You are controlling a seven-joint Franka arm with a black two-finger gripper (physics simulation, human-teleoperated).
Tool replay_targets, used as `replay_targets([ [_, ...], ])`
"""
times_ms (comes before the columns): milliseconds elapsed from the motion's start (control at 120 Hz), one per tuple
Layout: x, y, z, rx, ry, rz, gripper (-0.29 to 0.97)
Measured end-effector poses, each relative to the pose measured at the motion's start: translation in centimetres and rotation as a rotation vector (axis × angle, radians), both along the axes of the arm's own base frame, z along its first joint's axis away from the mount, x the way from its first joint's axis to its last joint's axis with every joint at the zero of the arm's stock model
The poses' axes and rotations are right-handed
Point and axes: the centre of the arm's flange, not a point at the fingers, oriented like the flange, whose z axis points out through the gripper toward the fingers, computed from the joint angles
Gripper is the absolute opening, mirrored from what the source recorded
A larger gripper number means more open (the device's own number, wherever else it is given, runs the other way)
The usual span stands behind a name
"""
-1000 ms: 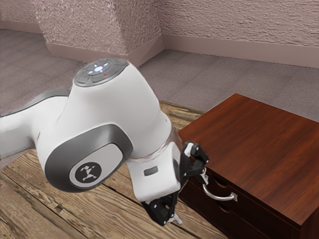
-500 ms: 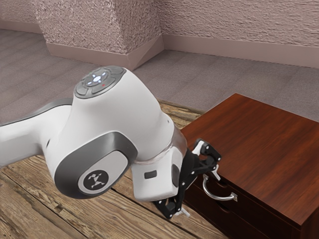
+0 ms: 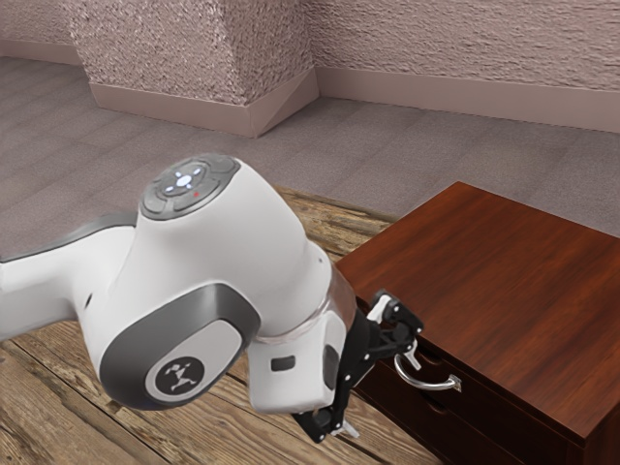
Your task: Pull the drawer handle with one arm to open the drawer
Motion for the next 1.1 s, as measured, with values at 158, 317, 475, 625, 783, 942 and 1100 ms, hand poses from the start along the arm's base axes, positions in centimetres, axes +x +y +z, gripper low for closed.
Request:
replay_targets([
  [158, 0.0, -0.1, -0.3, -0.004, 0.0, 0.005, 0.68],
  [317, 0.1, -0.3, -0.4, -0.016, -0.001, 0.01, 0.68],
  [475, 0.4, -0.3, -0.3, -0.028, -0.005, 0.024, 0.68],
  [625, 0.7, 0.0, -0.4, -0.035, -0.004, 0.044, 0.68],
  [783, 1.0, 0.0, -0.8, -0.033, 0.001, 0.07, 0.68],
  [942, 1.1, 0.0, -1.1, -0.036, 0.006, 0.092, 0.68],
  [1100, 1.1, -0.2, -1.4, -0.035, 0.011, 0.107, 0.68],
])
